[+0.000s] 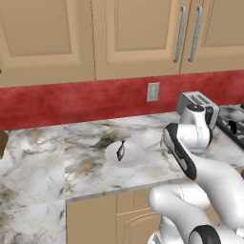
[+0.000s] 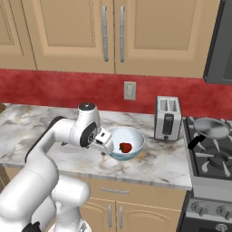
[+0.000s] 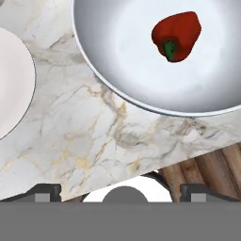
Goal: Place the fish on the plate and place the bell pepper on the same plate.
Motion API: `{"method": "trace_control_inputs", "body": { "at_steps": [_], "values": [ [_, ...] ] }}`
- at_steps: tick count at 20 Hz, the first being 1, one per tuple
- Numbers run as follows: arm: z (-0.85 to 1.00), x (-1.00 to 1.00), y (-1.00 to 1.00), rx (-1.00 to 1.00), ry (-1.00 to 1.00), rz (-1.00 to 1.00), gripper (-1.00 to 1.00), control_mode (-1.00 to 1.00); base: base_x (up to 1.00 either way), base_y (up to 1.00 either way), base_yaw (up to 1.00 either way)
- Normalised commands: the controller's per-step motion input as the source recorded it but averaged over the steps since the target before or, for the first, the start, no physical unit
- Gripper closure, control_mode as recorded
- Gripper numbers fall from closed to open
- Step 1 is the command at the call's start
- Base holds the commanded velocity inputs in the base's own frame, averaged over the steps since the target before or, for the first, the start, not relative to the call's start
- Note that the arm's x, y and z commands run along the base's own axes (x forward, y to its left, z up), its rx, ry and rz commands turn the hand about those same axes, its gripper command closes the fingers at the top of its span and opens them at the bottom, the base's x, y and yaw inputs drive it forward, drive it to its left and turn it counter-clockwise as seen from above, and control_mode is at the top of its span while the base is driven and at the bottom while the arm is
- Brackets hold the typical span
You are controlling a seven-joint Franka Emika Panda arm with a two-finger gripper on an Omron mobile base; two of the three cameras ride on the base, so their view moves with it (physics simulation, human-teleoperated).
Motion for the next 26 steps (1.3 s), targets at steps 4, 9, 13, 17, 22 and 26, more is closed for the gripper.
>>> {"method": "trace_control_inputs", "body": {
  "at_steps": [4,9,13,17,22,26],
  "values": [
    [0.06,0.0,-0.58,0.0,0.11,0.0,-1.0,-1.0,0.0,0.0,0.0],
    [0.03,0.04,-0.59,0.0,0.09,0.0,-1.0,-1.0,0.0,0.0,0.0],
    [0.0,0.07,-0.57,0.0,0.0,0.0,-1.0,-1.0,0.0,0.0,0.0],
    [0.0,0.19,-0.55,0.0,0.0,-0.02,-1.0,-1.0,0.0,0.0,0.0],
    [0.0,0.33,-0.46,0.0,0.0,0.0,-1.0,-1.0,0.0,0.0,0.0],
    [-0.01,0.35,-0.4,0.01,0.0,0.0,-1.0,-1.0,0.0,0.0,0.0]
  ]
}}
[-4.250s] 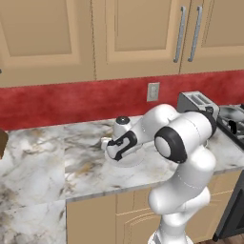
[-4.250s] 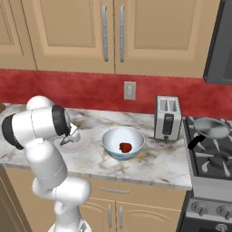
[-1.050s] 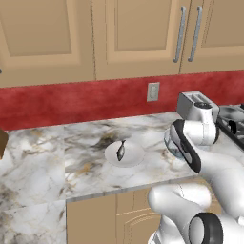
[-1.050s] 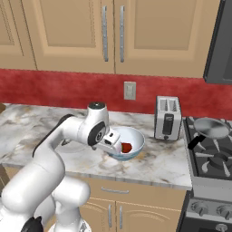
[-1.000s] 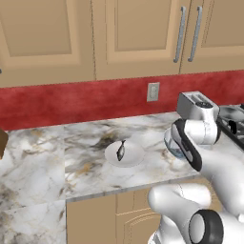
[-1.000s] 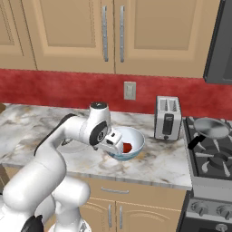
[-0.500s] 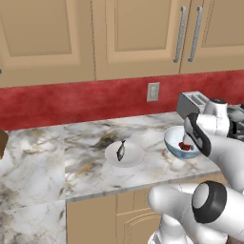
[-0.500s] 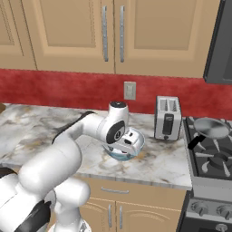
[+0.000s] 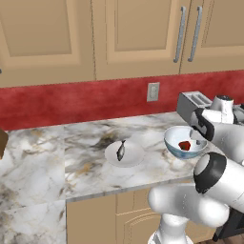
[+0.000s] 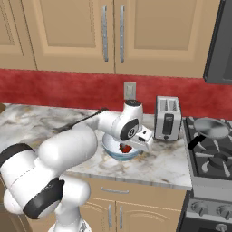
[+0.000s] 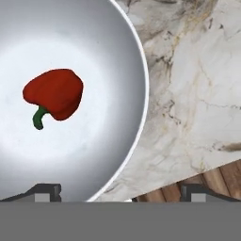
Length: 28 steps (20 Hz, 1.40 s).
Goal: Place the fish on the plate and place the bell pepper on the same plate.
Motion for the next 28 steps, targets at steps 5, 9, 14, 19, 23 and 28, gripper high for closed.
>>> {"method": "trace_control_inputs", "body": {
  "at_steps": [5,9,14,19,23,28],
  "values": [
    [-0.12,0.34,-0.33,0.04,0.0,-0.01,-1.0,-1.0,0.0,0.0,0.0],
    [-0.22,0.4,-0.17,0.07,0.0,-0.01,-1.0,-1.0,0.0,0.0,0.0],
    [-0.24,0.38,-0.14,0.07,0.0,0.0,-1.0,-1.0,0.0,0.0,0.0],
    [-0.23,0.25,-0.17,0.03,0.0,0.0,-1.0,-1.0,0.0,0.0,0.0],
    [-0.18,0.02,-0.05,0.01,0.0,0.0,1.0,-1.0,0.0,0.0,0.0],
    [-0.11,-0.03,0.07,0.0,-0.02,0.0,1.0,-1.0,0.0,0.0,0.0]
  ]
}}
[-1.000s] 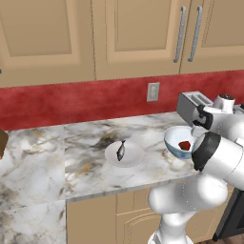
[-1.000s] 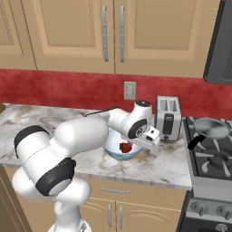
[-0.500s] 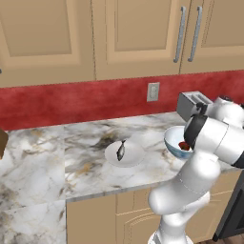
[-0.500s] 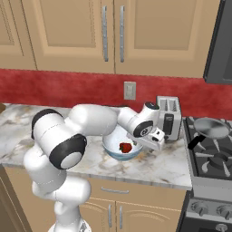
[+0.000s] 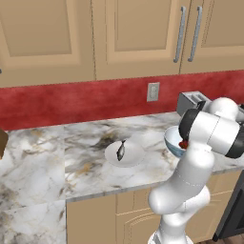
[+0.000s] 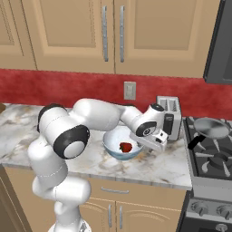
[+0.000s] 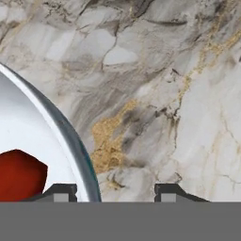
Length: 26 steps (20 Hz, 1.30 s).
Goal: Place the fish on the plate and place the bell pepper on the same plate.
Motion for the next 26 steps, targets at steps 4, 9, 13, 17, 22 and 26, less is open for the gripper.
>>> {"method": "trace_control_inputs", "body": {
  "at_steps": [4,9,13,17,22,26],
  "values": [
    [-0.08,-0.03,0.18,0.0,-0.03,0.0,1.0,-1.0,0.0,0.0,0.0],
    [-0.02,-0.15,0.25,-0.01,-0.04,0.0,1.0,-1.0,0.0,0.0,0.0],
    [0.09,-0.15,0.26,-0.07,-0.07,0.02,1.0,-1.0,0.0,0.0,0.0],
    [0.37,-0.13,0.2,-0.11,-0.12,0.06,1.0,-1.0,0.0,0.0,0.0],
    [0.44,-0.06,0.32,-0.13,-0.04,0.04,1.0,-1.0,0.0,0.0,0.0],
    [0.4,0.0,0.27,-0.03,0.02,0.01,1.0,-1.0,0.0,0.0,0.0]
  ]
}}
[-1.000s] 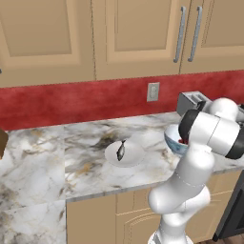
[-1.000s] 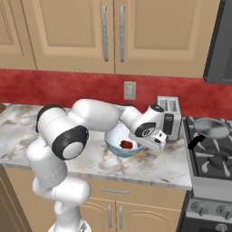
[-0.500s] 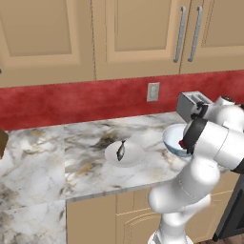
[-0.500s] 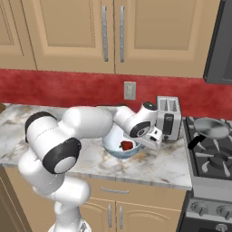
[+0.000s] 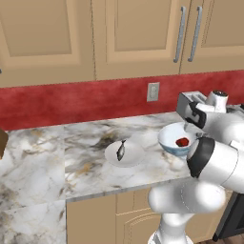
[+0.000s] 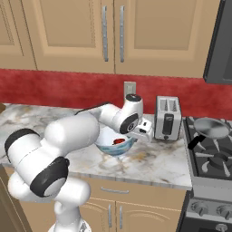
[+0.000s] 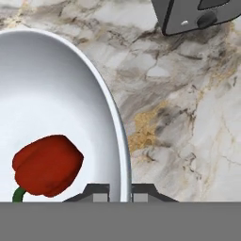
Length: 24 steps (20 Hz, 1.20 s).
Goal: Place the fish on the plate and place the bell pepper on the same plate.
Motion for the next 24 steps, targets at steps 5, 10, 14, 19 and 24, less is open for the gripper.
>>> {"method": "trace_control_inputs", "body": {
  "at_steps": [5,10,14,19,24],
  "values": [
    [0.31,0.0,0.46,-0.11,0.01,0.0,1.0,-1.0,0.0,0.0,0.0],
    [0.2,0.0,0.36,-0.15,-0.06,0.0,1.0,-1.0,0.0,0.0,0.0],
    [0.17,0.01,0.38,-0.15,-0.09,-0.02,1.0,-1.0,0.0,0.0,0.0],
    [0.2,0.07,0.45,-0.14,-0.07,-0.03,1.0,-1.0,0.0,0.0,0.0],
    [0.12,0.14,0.36,-0.12,-0.01,-0.02,1.0,-1.0,0.0,0.0,0.0]
  ]
}}
